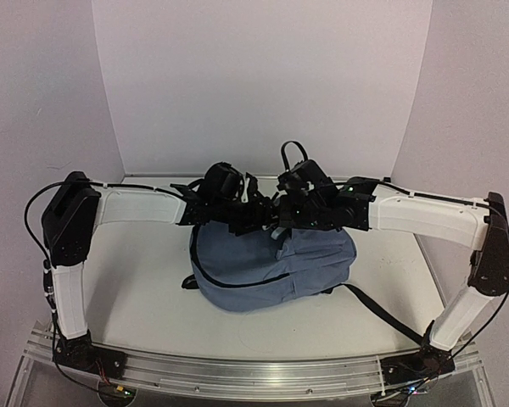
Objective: Pack the student bag
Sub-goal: Place the stationery in the student bag.
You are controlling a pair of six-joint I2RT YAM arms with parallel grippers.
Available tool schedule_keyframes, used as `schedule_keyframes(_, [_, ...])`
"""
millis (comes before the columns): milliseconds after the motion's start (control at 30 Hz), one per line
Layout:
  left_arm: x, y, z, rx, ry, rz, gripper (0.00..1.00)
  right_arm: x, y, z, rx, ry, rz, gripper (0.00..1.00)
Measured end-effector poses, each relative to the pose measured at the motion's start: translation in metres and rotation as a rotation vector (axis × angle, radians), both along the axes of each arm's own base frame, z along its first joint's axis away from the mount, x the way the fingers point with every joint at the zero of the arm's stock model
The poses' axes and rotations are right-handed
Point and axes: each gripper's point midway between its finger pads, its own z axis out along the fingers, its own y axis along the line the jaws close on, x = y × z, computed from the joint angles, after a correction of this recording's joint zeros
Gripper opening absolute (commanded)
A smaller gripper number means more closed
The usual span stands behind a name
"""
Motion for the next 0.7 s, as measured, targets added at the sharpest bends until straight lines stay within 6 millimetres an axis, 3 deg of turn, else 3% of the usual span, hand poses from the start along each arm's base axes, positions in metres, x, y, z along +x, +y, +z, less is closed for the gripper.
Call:
schedule_keyframes(133, [-0.005,0.007,-0.001,0.035,0.013,-0.005,0.75,0.000,0.000,0.000,0.000,0.000,0.001,0.00])
schedule_keyframes(333, [-0.015,0.003,-0.003,0.004,0.038,-0.047,0.52,0.000,0.000,0.000,0.001,0.001,0.003,0.00])
schedule_keyframes(433, [-0.025,-0.005,-0.002,-0.031,0.065,-0.089,0.41,0.000,0.001,0.000,0.001,0.001,0.003,0.00])
schedule_keyframes(700, [-0.042,-0.038,-0.007,-0.127,0.077,-0.189,0.31,-0.001,0.001,-0.001,0.002,0.005,0.006,0.00])
